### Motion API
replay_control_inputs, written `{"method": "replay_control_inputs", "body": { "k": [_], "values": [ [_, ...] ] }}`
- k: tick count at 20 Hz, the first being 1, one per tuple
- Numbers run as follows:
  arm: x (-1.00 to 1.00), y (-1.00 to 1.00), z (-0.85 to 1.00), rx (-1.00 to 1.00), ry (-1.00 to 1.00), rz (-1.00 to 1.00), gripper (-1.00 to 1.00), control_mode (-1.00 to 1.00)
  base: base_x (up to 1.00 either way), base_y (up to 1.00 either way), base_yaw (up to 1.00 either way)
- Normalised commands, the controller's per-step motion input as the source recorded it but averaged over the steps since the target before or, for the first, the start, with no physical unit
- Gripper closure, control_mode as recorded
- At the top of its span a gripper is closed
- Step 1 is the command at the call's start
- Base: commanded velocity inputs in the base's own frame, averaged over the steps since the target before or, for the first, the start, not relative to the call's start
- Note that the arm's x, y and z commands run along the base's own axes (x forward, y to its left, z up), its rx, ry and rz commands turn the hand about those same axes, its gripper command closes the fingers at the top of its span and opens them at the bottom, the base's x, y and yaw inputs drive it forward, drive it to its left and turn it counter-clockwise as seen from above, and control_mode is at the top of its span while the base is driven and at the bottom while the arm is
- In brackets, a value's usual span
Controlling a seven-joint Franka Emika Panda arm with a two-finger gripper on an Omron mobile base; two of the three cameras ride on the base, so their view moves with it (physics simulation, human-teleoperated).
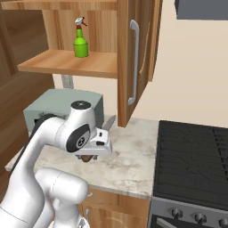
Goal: Move the cutting board and knife to the sink. Then move spray from the cabinet to the counter.
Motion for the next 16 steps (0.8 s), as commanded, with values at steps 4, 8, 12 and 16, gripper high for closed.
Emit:
{"method": "replay_control_inputs", "body": {
  "k": [4,8,12,16],
  "values": [
    [-0.31,0.2,0.25,0.0,-0.04,0.02,1.0,-1.0,0.0,0.0,0.0],
    [-0.1,0.05,0.05,0.0,-0.01,0.0,1.0,1.0,0.0,0.0,0.0],
    [0.0,0.0,0.0,0.0,0.0,0.0,1.0,1.0,-0.27,0.0,0.0],
    [0.0,0.0,0.0,0.0,0.0,0.0,1.0,1.0,-0.51,0.0,0.0]
  ]
}}
